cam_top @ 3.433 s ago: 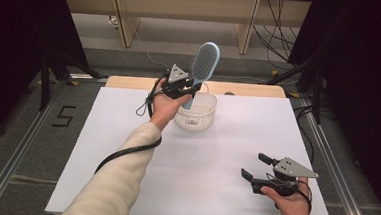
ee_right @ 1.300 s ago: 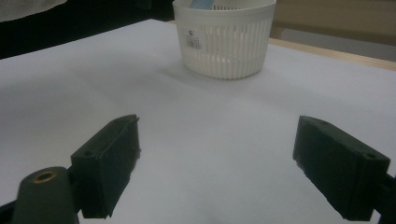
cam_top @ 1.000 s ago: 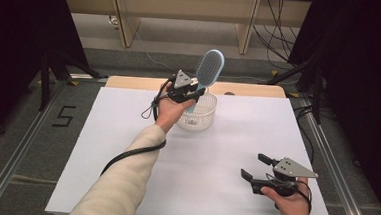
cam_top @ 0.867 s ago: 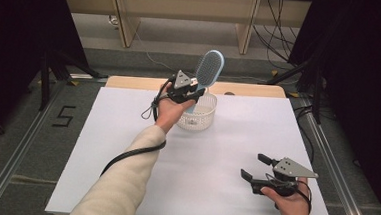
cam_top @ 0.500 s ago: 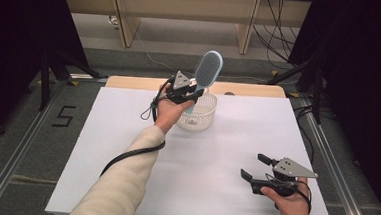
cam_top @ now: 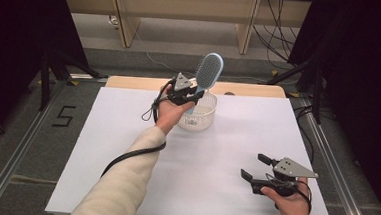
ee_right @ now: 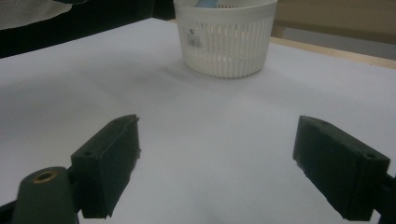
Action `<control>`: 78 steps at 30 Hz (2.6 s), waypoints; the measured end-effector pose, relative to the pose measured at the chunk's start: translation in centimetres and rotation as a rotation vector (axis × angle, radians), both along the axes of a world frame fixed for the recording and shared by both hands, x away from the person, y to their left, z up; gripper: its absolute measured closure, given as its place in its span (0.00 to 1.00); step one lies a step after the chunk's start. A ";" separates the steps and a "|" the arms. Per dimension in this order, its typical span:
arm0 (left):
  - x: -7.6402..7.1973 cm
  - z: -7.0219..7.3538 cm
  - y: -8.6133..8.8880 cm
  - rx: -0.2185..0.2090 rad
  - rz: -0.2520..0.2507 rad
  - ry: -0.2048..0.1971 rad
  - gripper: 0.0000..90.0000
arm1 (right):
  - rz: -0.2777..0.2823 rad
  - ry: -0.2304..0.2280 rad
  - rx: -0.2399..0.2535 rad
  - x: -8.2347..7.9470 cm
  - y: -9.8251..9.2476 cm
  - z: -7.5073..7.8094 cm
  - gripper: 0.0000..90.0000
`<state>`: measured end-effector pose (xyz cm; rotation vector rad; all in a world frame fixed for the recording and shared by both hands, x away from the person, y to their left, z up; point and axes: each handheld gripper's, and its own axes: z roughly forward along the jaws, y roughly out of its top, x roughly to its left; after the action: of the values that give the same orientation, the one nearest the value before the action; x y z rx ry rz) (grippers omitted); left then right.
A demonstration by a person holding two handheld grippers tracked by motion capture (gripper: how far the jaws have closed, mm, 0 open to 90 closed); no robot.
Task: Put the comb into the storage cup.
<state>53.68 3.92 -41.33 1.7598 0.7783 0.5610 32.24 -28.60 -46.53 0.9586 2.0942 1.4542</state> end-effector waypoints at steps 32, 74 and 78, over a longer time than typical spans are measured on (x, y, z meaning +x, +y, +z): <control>0.1 -1.2 -0.1 0.047 -0.007 0.017 0.77 | -0.001 0.001 0.002 0.0 0.0 0.0 0.17; -0.2 -1.0 0.4 0.162 -0.020 0.069 0.40 | 0.005 0.007 0.001 0.1 0.0 -0.1 0.17; -0.8 -0.4 0.7 0.147 -0.011 0.079 0.31 | 0.003 0.007 -0.001 0.1 0.0 -0.1 0.17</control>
<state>52.92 4.62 -41.70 1.9305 0.7980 0.5559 32.31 -28.60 -46.64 0.9619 2.1023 1.4536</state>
